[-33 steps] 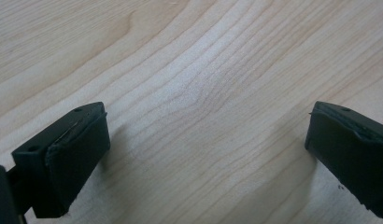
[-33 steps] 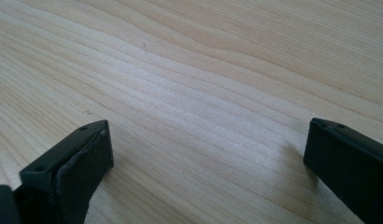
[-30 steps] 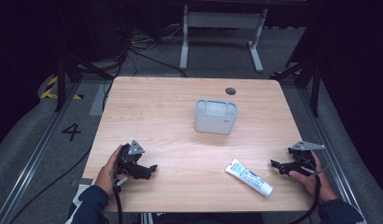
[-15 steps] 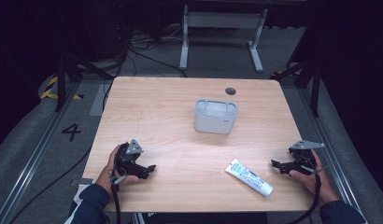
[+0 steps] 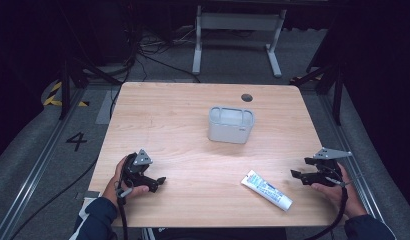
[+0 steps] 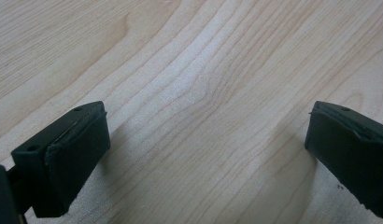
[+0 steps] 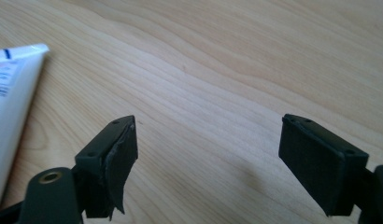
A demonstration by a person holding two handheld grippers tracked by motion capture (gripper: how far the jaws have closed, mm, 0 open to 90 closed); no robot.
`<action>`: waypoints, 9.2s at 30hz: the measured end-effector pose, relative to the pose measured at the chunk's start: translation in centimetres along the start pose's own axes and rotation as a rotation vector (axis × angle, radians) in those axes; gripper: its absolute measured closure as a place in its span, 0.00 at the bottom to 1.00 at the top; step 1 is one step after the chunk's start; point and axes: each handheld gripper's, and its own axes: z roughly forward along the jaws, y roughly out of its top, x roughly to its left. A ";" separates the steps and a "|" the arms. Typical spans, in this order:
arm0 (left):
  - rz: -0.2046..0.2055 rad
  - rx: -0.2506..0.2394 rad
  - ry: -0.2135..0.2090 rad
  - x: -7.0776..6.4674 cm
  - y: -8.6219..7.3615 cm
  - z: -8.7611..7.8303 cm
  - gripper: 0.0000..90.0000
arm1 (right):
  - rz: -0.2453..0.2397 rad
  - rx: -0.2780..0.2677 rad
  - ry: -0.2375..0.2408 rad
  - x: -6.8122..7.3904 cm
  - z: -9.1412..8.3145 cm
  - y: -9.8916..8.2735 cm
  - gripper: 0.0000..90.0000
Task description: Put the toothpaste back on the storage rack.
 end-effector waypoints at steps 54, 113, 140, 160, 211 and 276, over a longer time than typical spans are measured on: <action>-0.003 -0.001 -0.002 0.0 0.0 0.0 0.01 | -0.315 0.284 0.235 11.4 4.5 5.2 0.33; -0.003 -0.001 -0.002 0.0 0.0 0.0 0.01 | -0.365 0.316 0.261 12.0 3.3 6.6 0.72; -0.006 -0.001 -0.003 0.0 0.0 0.0 0.01 | -0.318 0.106 0.232 10.5 0.7 7.5 0.74; -0.003 0.000 -0.002 0.0 0.0 0.0 0.01 | -0.288 -0.034 0.204 10.0 -0.7 8.4 0.74; -0.003 0.000 -0.002 0.0 0.0 0.0 0.01 | -0.289 -0.269 0.194 10.3 -3.5 15.0 0.74; 0.003 -0.002 0.000 0.0 0.0 0.0 0.01 | -0.290 -0.379 0.195 11.3 0.8 25.8 0.74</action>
